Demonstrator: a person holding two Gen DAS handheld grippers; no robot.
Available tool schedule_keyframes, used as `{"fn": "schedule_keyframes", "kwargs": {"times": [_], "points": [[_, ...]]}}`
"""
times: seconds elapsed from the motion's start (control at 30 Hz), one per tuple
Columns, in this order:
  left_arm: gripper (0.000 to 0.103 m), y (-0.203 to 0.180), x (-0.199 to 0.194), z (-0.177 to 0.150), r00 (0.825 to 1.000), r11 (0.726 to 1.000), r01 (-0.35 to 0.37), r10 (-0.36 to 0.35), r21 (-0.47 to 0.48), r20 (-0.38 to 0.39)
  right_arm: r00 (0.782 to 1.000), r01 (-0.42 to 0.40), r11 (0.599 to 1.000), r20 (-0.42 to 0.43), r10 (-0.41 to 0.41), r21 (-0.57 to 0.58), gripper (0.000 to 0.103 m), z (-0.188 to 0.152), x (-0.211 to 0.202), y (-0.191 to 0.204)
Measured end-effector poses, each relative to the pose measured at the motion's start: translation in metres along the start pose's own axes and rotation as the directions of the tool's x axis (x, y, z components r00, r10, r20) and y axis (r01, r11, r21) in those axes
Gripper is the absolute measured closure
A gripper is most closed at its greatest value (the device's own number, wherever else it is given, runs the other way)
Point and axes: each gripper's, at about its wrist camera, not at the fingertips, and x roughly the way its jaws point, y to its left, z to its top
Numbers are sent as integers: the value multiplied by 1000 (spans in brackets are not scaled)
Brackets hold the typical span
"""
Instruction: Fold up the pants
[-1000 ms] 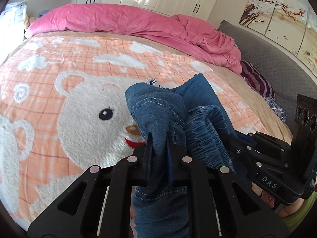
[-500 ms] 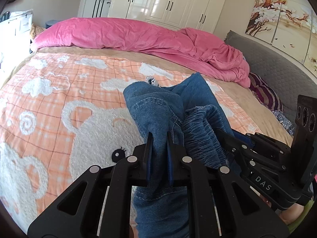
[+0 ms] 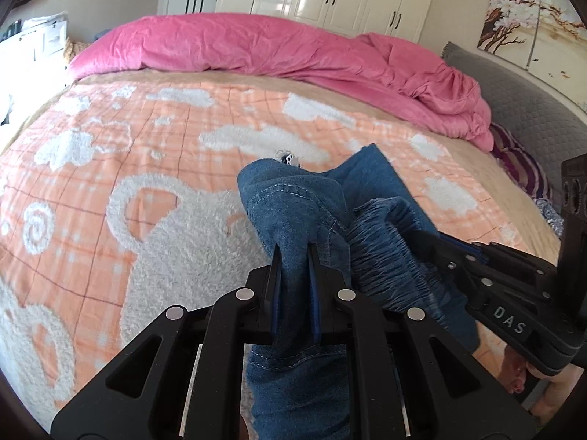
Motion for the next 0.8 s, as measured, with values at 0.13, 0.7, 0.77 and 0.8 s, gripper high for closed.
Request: {"fn": "schedule_keyframes", "kwargs": {"times": [0.13, 0.7, 0.77, 0.8], "points": [[96, 6, 5, -3, 1000, 1000, -21, 21, -6, -14, 999, 24, 999, -23, -23, 30, 93, -3, 6, -7], [66, 13, 7, -14, 996, 996, -88, 87, -25, -35, 975, 191, 978, -130, -180, 80, 47, -22, 23, -30], [62, 14, 5, -16, 995, 996, -90, 89, -27, -37, 973, 204, 975, -127, -192, 86, 42, -23, 22, -32], [58, 15, 4, -17, 995, 995, -93, 92, -28, -39, 973, 207, 974, -127, -194, 92, 40, -23, 21, -33]]}}
